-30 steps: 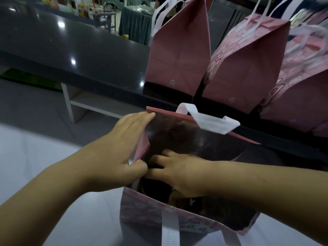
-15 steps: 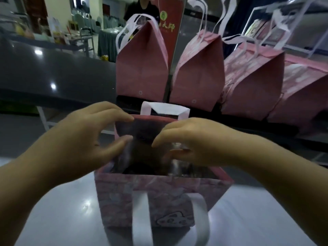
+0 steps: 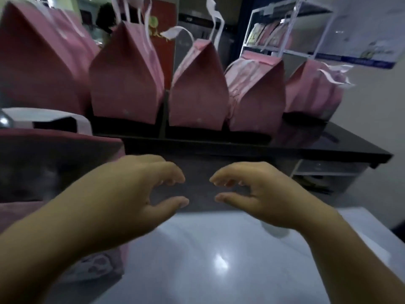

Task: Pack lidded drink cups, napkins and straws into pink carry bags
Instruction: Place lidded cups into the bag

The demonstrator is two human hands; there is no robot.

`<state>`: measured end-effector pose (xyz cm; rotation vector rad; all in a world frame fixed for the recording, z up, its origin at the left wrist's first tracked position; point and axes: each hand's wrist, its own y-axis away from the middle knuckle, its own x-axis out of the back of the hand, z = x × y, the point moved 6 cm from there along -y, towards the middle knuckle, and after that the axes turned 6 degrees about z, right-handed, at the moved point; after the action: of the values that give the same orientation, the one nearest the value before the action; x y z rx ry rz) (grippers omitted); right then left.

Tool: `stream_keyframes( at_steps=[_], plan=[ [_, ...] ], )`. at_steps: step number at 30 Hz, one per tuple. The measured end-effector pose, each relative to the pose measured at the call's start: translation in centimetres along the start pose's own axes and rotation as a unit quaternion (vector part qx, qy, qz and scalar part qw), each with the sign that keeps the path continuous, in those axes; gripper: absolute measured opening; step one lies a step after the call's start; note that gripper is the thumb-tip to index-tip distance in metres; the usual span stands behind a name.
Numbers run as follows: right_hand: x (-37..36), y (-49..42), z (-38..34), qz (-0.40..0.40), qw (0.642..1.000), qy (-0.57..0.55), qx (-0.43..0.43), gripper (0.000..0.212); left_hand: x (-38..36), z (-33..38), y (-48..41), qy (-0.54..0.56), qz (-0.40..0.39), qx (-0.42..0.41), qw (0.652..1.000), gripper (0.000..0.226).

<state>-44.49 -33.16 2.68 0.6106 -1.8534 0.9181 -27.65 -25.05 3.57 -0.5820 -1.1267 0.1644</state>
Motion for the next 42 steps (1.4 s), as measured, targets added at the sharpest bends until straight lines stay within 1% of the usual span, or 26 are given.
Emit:
stream_keyframes(
  at_steps=[3,5,8,10,12,14,17,19,21,23,25,27,30,34,36,39,42],
  plan=[
    [-1.1,4.2,6.3,-0.059,0.994,0.058,-0.070,0.034,-5.9,2.6,-1.6,0.006,-0.041,0.014,0.999,0.049],
    [-1.2,6.6,10.7,-0.078,0.985,0.087,-0.125,0.035,-9.4,3.7,-2.8,0.011,-0.059,0.027,0.998,0.042],
    [-0.7,9.1,16.9,-0.065,0.967,0.108,-0.220,0.031,-13.6,4.8,-4.1,0.020,-0.073,0.056,0.996,0.034],
    [-0.3,10.1,20.5,-0.049,0.953,0.154,-0.255,0.029,-15.8,5.0,-4.7,0.017,-0.078,0.071,0.994,0.032],
    [-0.1,10.5,23.6,-0.029,0.944,0.187,-0.272,0.042,-17.5,4.9,-5.1,0.015,-0.087,0.088,0.992,0.029],
    [-0.4,10.5,26.1,-0.012,0.939,0.174,-0.297,0.060,-18.8,4.7,-5.6,0.012,-0.093,0.104,0.990,0.027],
    [-1.8,9.9,28.8,-0.025,0.932,0.132,-0.337,0.082,-20.2,4.3,-6.1,0.005,-0.098,0.122,0.988,0.026],
    [-3.1,9.4,29.9,-0.050,0.927,0.095,-0.360,0.088,-21.1,4.1,-6.2,0.004,-0.107,0.135,0.985,0.025],
    [-4.1,8.9,30.5,-0.075,0.923,0.068,-0.372,0.085,-21.8,4.0,-6.1,0.000,-0.120,0.144,0.982,0.025],
    [-4.6,8.4,30.9,-0.084,0.922,0.068,-0.371,0.078,-22.3,3.9,-6.0,-0.004,-0.131,0.150,0.980,0.026],
    [-4.6,8.0,31.0,-0.077,0.925,0.070,-0.365,0.076,-22.4,3.9,-6.0,-0.007,-0.132,0.154,0.979,0.026],
    [-4.3,7.7,30.5,-0.058,0.935,0.077,-0.342,0.076,-22.0,3.9,-6.0,-0.011,-0.126,0.155,0.980,0.026],
    [-3.5,6.9,28.8,-0.011,0.953,0.070,-0.294,0.072,-20.0,3.7,-5.8,-0.016,-0.100,0.154,0.983,0.026],
    [-1.7,4.8,24.4,0.064,0.978,0.021,-0.199,0.068,-15.1,3.4,-5.7,-0.006,-0.042,0.136,0.990,0.031],
    [-0.5,3.3,21.5,0.097,0.984,-0.015,-0.145,0.069,-12.1,3.2,-5.6,-0.021,-0.016,0.120,0.992,0.032],
    [1.1,0.6,16.8,0.135,0.985,-0.076,-0.071,0.069,-7.5,2.5,-5.0,-0.049,0.024,0.104,0.993,0.031],
    [2.4,-2.3,11.9,0.154,0.980,-0.125,-0.008,0.064,-3.1,0.8,-3.4,-0.068,0.061,0.112,0.990,0.028]
  ],
)
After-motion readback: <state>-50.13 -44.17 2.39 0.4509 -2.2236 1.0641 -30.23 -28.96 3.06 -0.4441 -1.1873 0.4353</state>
